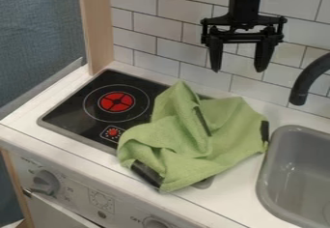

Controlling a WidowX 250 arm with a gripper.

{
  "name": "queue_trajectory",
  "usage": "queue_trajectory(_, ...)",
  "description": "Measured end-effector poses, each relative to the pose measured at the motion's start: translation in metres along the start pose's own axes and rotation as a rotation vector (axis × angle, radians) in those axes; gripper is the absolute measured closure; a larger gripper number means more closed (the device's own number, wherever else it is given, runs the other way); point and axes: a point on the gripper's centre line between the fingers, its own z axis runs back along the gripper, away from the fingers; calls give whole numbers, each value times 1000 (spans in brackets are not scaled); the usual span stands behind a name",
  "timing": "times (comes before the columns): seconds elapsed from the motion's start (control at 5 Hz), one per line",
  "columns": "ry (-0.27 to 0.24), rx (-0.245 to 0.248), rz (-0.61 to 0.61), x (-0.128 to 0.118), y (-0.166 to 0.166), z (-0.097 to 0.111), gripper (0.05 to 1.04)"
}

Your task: Unfold the cloth from right to left

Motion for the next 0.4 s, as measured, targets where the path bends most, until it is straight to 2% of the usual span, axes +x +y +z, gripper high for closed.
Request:
queue_trajectory(0.2, 43, 28, 5, -5, 3, -17, 84)
queue_trajectory(0.4, 56, 55, 4, -11, 6, -27, 84)
